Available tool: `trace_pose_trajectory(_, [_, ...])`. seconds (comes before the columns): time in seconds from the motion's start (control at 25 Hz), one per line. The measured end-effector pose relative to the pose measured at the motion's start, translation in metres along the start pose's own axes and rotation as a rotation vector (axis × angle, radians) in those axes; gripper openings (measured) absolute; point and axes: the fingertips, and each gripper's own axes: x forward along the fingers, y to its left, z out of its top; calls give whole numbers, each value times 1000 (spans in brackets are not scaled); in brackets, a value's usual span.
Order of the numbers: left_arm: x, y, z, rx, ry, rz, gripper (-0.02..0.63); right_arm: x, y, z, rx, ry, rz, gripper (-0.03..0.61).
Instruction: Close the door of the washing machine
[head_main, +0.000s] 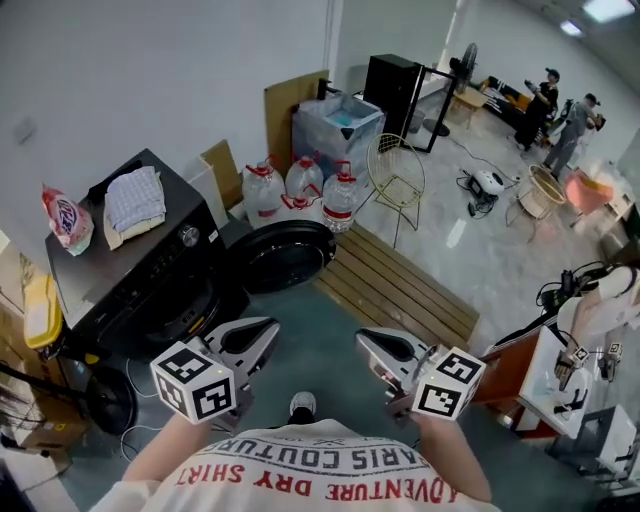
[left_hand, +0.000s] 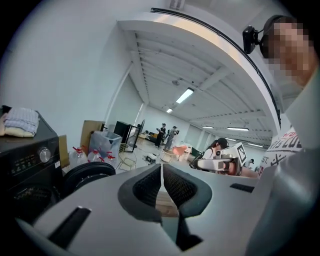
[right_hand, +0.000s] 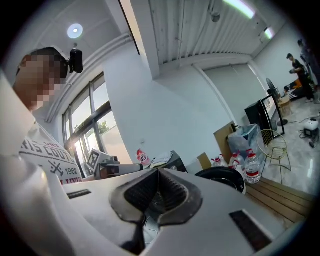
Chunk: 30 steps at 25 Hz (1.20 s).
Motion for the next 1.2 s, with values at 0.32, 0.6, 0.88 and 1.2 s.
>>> trace_pose_trajectory(0.32, [57, 90, 5, -45, 49, 9, 40, 63, -74, 15, 37, 33, -52, 25])
trace_pose_trajectory(0.6, [82, 122, -10, -91, 94, 11, 40, 84, -116, -1, 119, 112, -86, 25])
trace_pose_trajectory(0.88, [99, 154, -12, -146, 92, 81, 40, 111, -181, -1, 74, 184, -74, 111])
trace_pose_trajectory(1.2, [126, 194, -2, -207, 97, 210, 40, 163, -291, 6, -118, 349, -74, 179])
